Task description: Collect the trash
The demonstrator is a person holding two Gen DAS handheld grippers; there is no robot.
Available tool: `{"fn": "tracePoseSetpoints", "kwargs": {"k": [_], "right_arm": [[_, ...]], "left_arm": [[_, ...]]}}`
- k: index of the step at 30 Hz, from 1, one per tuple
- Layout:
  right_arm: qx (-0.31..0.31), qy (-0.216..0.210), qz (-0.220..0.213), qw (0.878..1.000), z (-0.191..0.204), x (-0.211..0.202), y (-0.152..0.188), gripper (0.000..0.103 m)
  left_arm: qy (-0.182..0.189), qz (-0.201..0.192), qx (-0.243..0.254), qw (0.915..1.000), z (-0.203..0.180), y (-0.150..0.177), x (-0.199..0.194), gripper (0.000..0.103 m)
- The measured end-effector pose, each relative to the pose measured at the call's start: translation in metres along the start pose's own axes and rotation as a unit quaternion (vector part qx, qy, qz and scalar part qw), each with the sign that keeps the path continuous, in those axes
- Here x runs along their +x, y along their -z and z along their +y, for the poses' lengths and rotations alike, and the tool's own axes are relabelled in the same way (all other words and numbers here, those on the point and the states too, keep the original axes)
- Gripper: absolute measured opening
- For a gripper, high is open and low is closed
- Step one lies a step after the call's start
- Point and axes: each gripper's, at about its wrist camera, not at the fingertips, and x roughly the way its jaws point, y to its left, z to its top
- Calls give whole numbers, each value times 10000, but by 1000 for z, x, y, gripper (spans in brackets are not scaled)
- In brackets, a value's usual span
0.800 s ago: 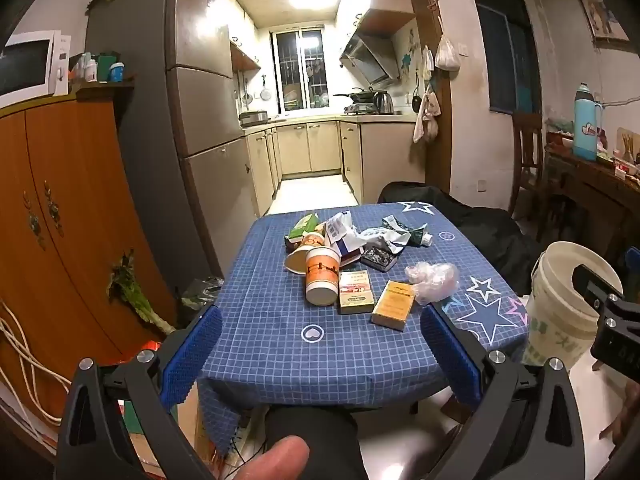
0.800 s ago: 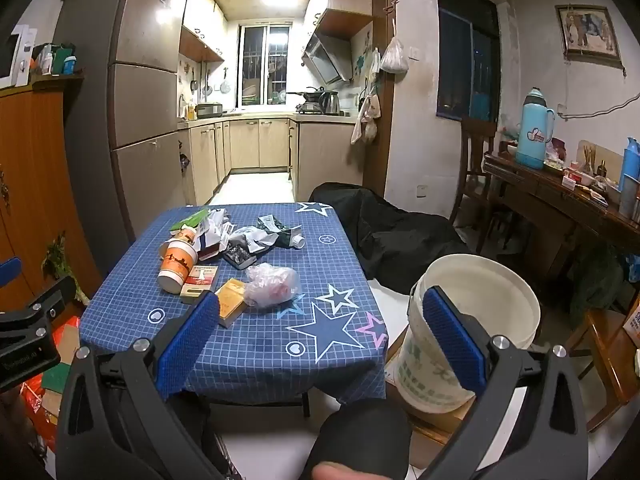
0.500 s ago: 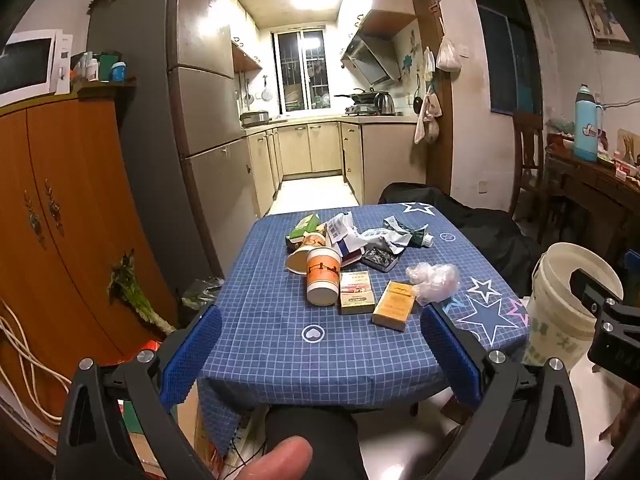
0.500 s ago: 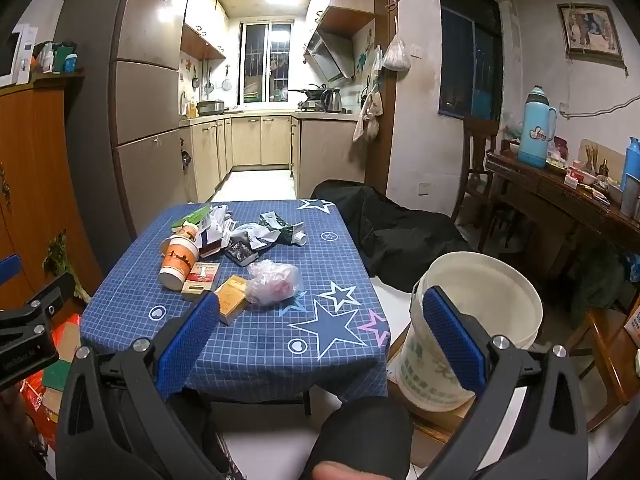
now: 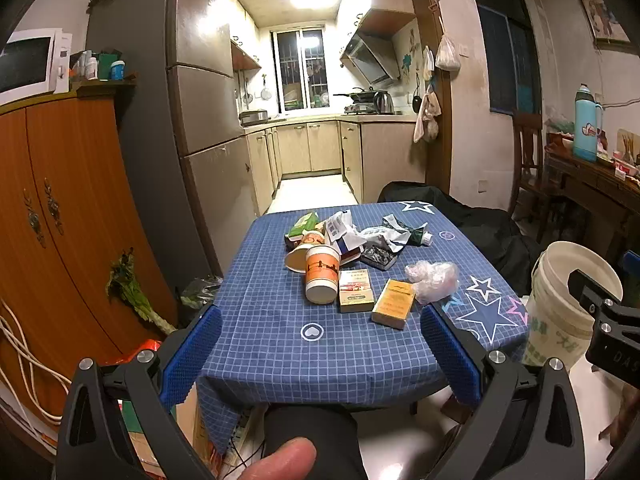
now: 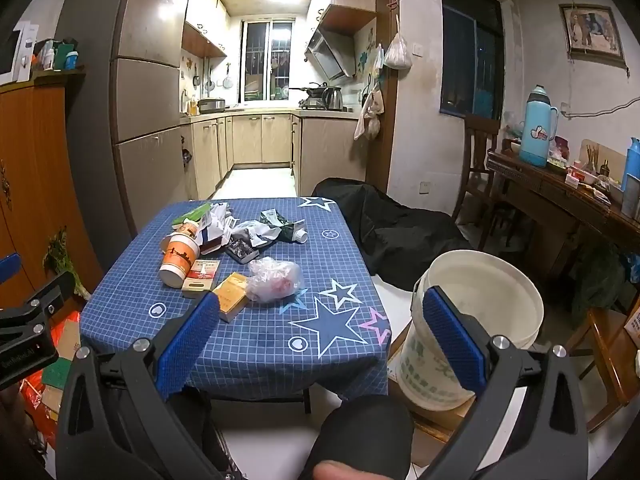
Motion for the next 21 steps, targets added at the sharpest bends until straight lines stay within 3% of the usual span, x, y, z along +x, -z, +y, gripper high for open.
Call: {"fn": "tracePoseSetpoints", "kwargs": {"k": [21], "right_arm": [[4, -48, 131, 9999, 2, 11, 2, 98]], "left_arm": [[-11, 71, 27, 10000, -1, 6, 7, 100]]}}
